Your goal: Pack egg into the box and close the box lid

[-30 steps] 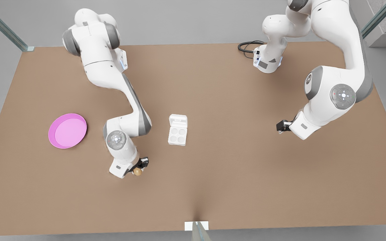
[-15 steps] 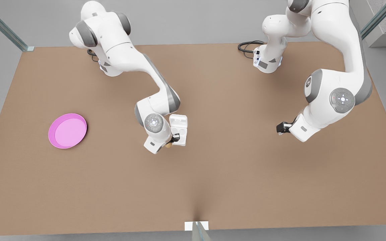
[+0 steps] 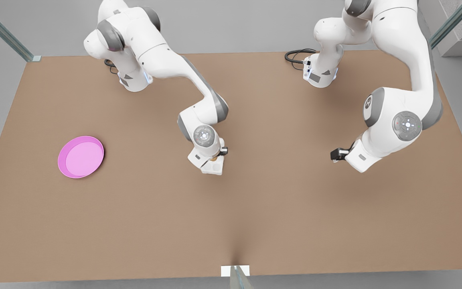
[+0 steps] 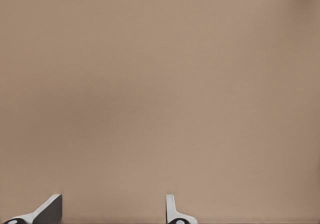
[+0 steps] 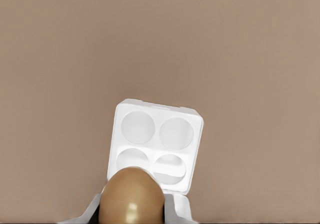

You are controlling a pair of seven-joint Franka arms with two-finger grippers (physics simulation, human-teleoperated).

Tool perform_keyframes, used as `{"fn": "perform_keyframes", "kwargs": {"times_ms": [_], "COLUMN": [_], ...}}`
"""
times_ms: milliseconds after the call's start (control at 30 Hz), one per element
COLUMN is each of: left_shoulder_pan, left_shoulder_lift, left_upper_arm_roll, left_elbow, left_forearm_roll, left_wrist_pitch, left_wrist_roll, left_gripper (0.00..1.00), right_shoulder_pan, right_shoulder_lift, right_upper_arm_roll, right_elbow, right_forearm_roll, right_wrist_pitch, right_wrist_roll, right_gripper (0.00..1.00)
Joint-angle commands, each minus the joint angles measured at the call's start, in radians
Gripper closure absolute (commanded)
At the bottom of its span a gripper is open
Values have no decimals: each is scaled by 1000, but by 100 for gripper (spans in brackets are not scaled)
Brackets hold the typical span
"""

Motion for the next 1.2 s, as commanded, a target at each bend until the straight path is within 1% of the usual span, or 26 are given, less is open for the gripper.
{"fn": "perform_keyframes", "kwargs": {"times_ms": [0,133,167,300,367,400,433,467,500,533,567,600,633,667,700,733,767,800,867,933,1000,1033,1133,1167], "left_shoulder_pan": [-7,-2,-4,1,-10,-16,-71,-171,-252,-309,-346,-384,-429,-475,-513,-556,-616,-656,-680,-708,-741,-738,-737,-729], "left_shoulder_lift": [-3,3,1,3,-3,-8,-9,-18,-42,-68,-66,-51,-26,8,29,57,107,161,212,285,311,317,391,399], "left_upper_arm_roll": [0,0,0,0,0,0,0,0,-2,-16,-49,-97,-97,-95,-97,-95,-97,-97,-97,-97,-95,-95,-92,-89], "left_elbow": [-1,0,2,2,3,2,0,-1,-3,-9,-9,-9,-9,-10,-10,-16,-18,-15,-15,-16,-20,-20,-9,-7], "left_forearm_roll": [1,1,1,4,4,4,7,12,38,39,39,38,39,45,70,75,110,119,116,124,125,137,200,211], "left_wrist_pitch": [-4,3,3,5,5,3,2,-18,-70,-106,-120,-106,-86,-75,-73,-32,41,109,184,276,290,290,364,391], "left_wrist_roll": [-1,-1,-1,0,-1,-21,-112,-270,-347,-449,-532,-638,-692,-741,-778,-851,-954,-1014,-1038,-1060,-1069,-1069,-1089,-1089], "left_gripper": [0,0,0,0,0,0,0,0,0,0,0,0,0,0,0,0,0,0,0,0,0,0,0,0], "right_shoulder_pan": [13,26,25,16,-47,-125,-332,-642,-852,-1000,-1125,-1244,-1322,-1323,-1301,-1118,-1113,-1141,-1127,-1123,-1123,-1127,-1123,-1121], "right_shoulder_lift": [-9,29,31,-9,-135,-189,-210,-218,-271,-333,-373,-400,-388,-391,-436,-514,-586,-611,-574,-560,-560,-561,-564,-564], "right_upper_arm_roll": [1,1,1,6,9,58,230,478,580,575,567,561,566,569,577,420,385,391,395,397,397,397,399,434], "right_elbow": [-21,-6,-6,-18,-132,-188,-210,-222,-260,-273,-279,-245,-72,48,86,63,39,16,68,68,68,68,68,68], "right_forearm_roll": [-2,-1,-1,-1,-18,-59,-139,-262,-303,-341,-380,-418,-450,-440,-415,-386,-300,-280,-269,-277,-282,-283,-305,-305], "right_wrist_pitch": [16,16,28,25,27,27,27,21,-8,-90,-134,-195,-366,-472,-519,-570,-579,-576,-568,-505,-476,-473,-450,-438], "right_wrist_roll": [176,176,173,173,164,161,161,153,20,-265,-502,-669,-674,-678,-671,-680,-668,-671,-666,-668,-666,-666,-665,-665], "right_gripper": [52,52,0,0,0,0,0,0,0,0,0,0,0,0,0,0,0,0,0,0,0,0,0,0]}}
